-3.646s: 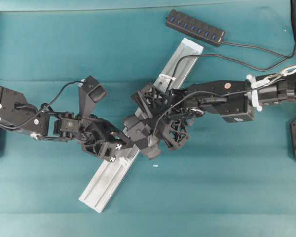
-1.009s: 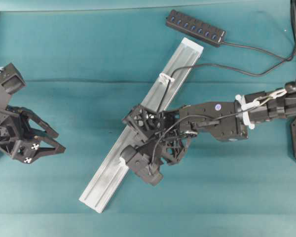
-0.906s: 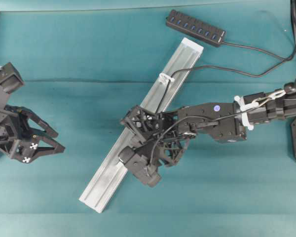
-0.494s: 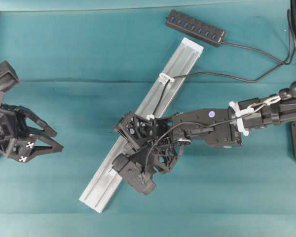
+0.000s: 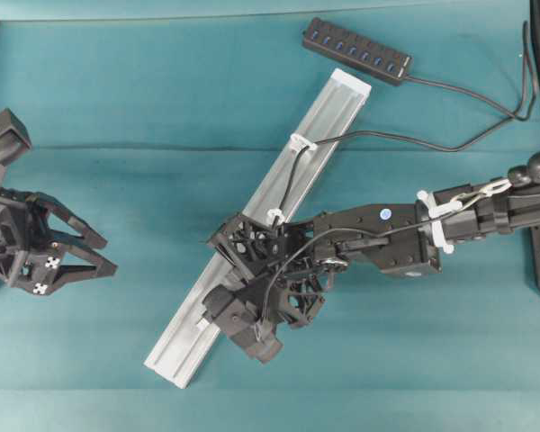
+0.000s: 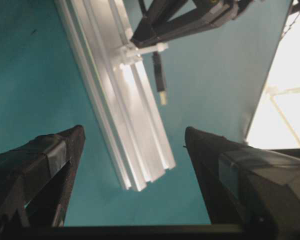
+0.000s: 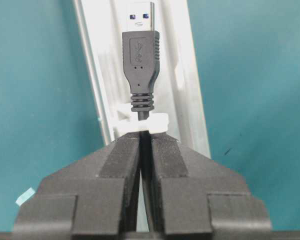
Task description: Pass the USB cable through three rings with both arms.
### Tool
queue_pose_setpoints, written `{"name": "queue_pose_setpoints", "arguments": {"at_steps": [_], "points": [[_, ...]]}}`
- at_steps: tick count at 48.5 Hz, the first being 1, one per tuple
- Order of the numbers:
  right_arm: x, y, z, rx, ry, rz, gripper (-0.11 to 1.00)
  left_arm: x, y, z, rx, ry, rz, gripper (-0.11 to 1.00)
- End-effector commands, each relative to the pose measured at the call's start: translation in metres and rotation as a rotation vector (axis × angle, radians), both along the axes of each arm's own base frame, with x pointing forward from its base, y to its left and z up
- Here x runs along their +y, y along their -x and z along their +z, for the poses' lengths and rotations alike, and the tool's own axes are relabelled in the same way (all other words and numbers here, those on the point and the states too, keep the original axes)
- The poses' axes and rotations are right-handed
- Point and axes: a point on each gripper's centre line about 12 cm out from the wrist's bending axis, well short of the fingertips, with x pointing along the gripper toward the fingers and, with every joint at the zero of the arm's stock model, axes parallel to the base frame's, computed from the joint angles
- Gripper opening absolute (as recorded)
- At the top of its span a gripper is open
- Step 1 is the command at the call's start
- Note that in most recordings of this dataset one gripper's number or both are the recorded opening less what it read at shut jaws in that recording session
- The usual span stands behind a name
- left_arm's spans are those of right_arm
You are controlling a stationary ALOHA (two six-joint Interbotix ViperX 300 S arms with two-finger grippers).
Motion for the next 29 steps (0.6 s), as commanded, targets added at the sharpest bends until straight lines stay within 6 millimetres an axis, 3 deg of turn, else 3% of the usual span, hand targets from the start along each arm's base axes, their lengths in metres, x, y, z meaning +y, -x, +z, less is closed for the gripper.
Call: {"name": "queue_pose_setpoints", "arguments": {"at_steps": [1,12,29], "points": [[0.003,-0.003,0.002,-0.015,-0.006,0.000,0.07,-0.001,-0.005,0.002,-0.022,-0.001,-0.003,0.88],[-0.001,-0.002,0.000,-0.008,-0.008,-0.011,0.07,-0.009,-0.021,-0.003,-0.116,0.011,-0.032,0.88],[-0.002,-0.003,0.001,-0.011,-0.007,-0.011,0.07,-0.027,-0.061,-0.034,-0.094,0.016,-0.081,0.88]]}}
